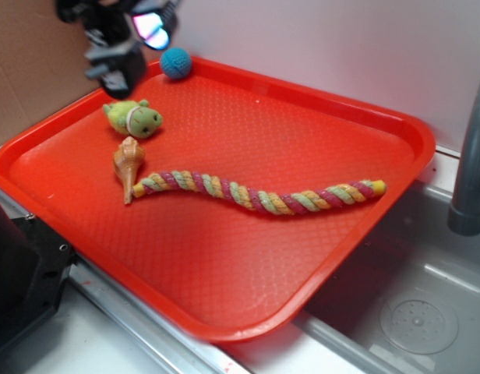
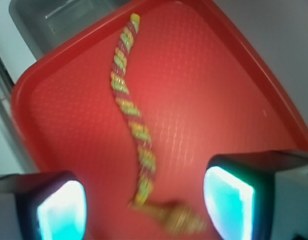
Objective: Grab the multicolored rope.
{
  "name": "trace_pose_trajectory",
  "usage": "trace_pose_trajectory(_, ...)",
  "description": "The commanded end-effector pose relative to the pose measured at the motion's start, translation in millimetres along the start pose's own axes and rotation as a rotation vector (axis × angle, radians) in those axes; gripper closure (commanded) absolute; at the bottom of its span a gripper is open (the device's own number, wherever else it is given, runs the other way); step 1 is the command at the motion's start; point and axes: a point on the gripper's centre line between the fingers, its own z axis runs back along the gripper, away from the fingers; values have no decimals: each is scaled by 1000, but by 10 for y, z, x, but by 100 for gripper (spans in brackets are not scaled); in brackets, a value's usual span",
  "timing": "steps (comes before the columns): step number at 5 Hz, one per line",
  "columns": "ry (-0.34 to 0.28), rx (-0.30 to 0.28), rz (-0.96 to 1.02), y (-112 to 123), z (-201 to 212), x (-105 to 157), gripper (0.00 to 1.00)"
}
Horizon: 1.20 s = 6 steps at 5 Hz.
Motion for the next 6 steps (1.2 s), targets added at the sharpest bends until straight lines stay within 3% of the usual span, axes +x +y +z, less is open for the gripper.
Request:
trace_pose_trajectory(1,20,-46,-186,15,-510,142,0)
trace_pose_trajectory(4,141,-68,-318,-72,-1195,106,0)
trace_pose_trajectory(5,166,-46,-338,-138,-1266,80,15)
trace_pose_trajectory(6,162,-47,-336,-98,-1257,73,100)
